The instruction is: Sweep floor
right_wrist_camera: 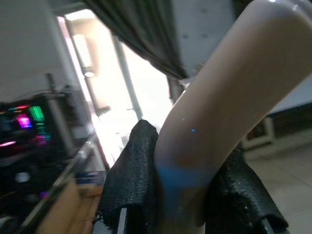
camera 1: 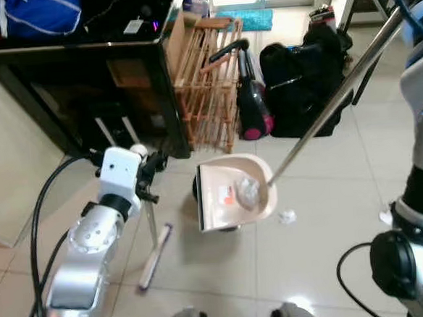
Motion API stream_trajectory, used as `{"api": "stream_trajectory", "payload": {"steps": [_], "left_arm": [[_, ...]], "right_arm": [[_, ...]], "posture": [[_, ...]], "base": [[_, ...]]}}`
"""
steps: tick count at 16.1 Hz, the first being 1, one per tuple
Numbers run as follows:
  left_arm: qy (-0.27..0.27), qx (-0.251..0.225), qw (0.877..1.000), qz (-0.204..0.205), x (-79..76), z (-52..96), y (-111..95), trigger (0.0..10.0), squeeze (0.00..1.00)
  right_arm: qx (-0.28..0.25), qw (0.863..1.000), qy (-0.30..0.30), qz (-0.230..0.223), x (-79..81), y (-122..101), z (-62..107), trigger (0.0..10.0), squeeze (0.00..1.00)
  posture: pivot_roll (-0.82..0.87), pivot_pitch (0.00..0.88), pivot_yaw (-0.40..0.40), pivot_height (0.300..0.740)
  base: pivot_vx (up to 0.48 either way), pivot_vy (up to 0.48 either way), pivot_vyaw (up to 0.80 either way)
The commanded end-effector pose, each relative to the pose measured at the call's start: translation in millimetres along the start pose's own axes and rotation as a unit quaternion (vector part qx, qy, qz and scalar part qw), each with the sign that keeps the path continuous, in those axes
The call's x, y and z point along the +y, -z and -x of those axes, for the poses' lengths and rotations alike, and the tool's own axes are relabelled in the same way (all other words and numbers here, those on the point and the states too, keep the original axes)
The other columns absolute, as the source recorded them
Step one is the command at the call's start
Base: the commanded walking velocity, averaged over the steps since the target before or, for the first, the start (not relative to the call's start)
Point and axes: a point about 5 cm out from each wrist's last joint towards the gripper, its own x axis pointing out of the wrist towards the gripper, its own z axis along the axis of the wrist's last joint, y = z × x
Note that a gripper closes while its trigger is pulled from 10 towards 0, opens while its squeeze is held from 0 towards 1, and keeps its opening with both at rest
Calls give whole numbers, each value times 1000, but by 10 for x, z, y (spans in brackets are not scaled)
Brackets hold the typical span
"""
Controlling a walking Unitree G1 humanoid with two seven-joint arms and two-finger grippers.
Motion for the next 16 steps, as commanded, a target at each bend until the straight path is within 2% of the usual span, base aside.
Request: {"api": "stream_trajectory", "payload": {"steps": [1, 6, 9, 16], "left_arm": [[-3, -21, 1000, -8, 40, 4, -102, 10000, 0], [2, -22, 1000, -7, 22, -14, -111, 10000, 0], [3, -22, 1000, -8, 21, -15, -109, 10000, 0], [13, -25, 1000, -9, 9, -33, -106, 10000, 0]], "right_arm": [[-36, 999, 2, -3, 11, -146, -2, 10000, 0], [-31, 999, 9, 11, -3, -117, -17, 10000, 0], [-29, 999, 13, 8, -6, -103, -24, 10000, 0], [-40, 999, 23, -6, -42, -108, 3, 10000, 0]], "posture": [[11, 104, 51, 740], [10, 98, 52, 740], [12, 89, 53, 740], [5, 70, 60, 740]], "base": [[330, 0, 0], [331, 0, 0], [331, 0, 675], [350, 0, 0]]}}
